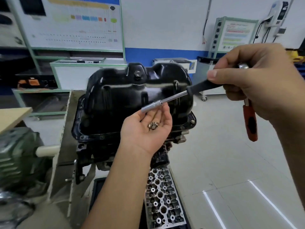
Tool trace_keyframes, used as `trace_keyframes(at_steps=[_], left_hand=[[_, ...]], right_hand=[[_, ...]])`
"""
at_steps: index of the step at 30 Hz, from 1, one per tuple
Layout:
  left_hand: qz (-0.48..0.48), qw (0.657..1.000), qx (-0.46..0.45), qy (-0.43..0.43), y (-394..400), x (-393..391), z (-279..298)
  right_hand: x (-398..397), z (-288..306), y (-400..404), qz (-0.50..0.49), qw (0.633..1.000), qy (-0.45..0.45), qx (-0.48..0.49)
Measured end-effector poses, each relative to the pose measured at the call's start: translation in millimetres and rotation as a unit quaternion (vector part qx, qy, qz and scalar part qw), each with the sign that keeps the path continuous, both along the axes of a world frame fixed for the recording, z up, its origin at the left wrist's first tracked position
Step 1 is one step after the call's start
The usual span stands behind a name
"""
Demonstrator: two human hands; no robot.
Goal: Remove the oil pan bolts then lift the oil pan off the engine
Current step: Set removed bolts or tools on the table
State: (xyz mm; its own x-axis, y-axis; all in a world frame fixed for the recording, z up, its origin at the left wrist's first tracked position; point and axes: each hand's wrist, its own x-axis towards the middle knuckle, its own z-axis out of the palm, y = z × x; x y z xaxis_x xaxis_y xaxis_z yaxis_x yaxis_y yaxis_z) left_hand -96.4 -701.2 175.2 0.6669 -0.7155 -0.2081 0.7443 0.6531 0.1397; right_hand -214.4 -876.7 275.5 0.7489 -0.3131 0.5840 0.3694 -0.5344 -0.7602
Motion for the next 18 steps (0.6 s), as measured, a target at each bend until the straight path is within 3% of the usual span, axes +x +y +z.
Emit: trace_keyframes(at_steps=[8,14,18], left_hand=[[0.199,0.979,-0.027,-0.023,177.7,43.2,11.7],[0.402,0.915,0.011,-0.024,346.9,62.5,-9.6],[0.486,0.87,0.08,0.031,458.5,64.3,-40.7]], right_hand=[[85.6,-23.5,160.4,0.121,0.992,-0.016,-0.03],[148.0,-68.5,325.8,0.289,0.944,0.146,-0.065],[181.2,-111.8,437.9,0.34,0.908,0.239,0.041]])
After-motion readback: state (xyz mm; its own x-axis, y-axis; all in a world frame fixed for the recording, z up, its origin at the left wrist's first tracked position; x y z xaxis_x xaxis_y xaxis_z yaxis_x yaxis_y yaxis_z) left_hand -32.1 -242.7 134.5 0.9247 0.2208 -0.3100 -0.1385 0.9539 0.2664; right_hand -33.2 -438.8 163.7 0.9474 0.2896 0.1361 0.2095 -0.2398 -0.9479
